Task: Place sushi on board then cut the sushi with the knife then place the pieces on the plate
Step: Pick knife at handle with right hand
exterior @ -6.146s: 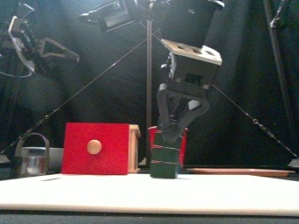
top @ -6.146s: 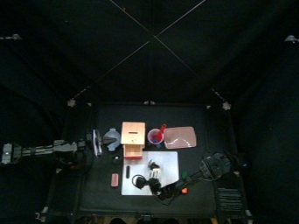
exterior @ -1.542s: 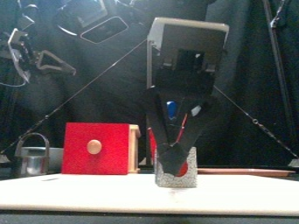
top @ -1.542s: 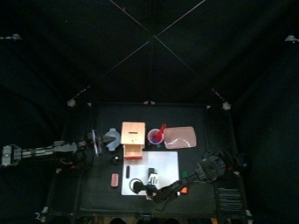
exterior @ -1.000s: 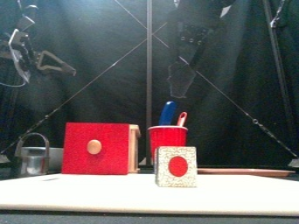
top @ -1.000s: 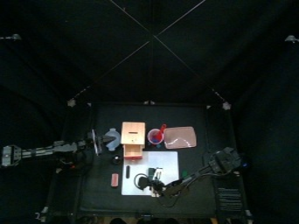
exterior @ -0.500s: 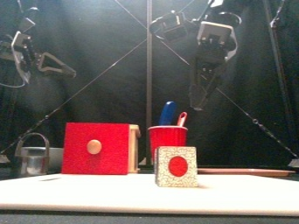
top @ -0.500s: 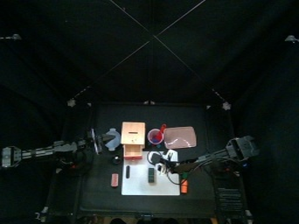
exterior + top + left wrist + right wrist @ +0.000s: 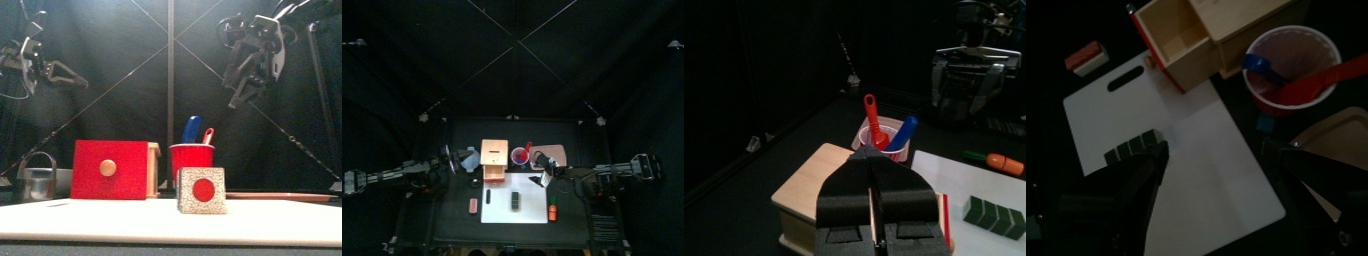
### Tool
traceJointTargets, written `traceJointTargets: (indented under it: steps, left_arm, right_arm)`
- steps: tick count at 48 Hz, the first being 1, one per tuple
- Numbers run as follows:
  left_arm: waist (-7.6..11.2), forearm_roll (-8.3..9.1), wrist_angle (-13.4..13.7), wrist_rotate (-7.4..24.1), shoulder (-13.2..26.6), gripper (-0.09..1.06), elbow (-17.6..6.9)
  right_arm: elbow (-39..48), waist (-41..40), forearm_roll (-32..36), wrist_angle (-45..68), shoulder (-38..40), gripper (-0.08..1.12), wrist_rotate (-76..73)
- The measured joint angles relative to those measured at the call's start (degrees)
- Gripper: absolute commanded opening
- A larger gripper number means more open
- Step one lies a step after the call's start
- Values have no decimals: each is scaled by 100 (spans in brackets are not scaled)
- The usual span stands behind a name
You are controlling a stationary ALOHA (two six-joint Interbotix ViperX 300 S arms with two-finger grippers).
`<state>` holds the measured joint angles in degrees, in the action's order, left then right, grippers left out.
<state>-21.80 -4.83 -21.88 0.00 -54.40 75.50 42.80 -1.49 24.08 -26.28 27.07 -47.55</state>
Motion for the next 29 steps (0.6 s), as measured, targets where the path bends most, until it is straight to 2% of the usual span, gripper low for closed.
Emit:
traceJointTargets:
  steps: [7, 15, 22, 29]
  left_arm:
    - [-18, -105, 0, 0, 0, 7, -53]
    - [-18, -246, 0, 0, 0, 7, -53]
    - [-26, -281, 0, 0, 0, 7, -44]
    - [-26, -290, 0, 0, 9, 7, -53]
  right_arm:
    - [-88, -88, -70, -615, 352, 103, 396]
    - [-589, -299, -325, -1600, 475, 103, 1468]
    - [-1011, -940, -967, -1802, 448, 103, 2689]
    - [-1143, -1784, -2065, -1863, 202, 103, 4034]
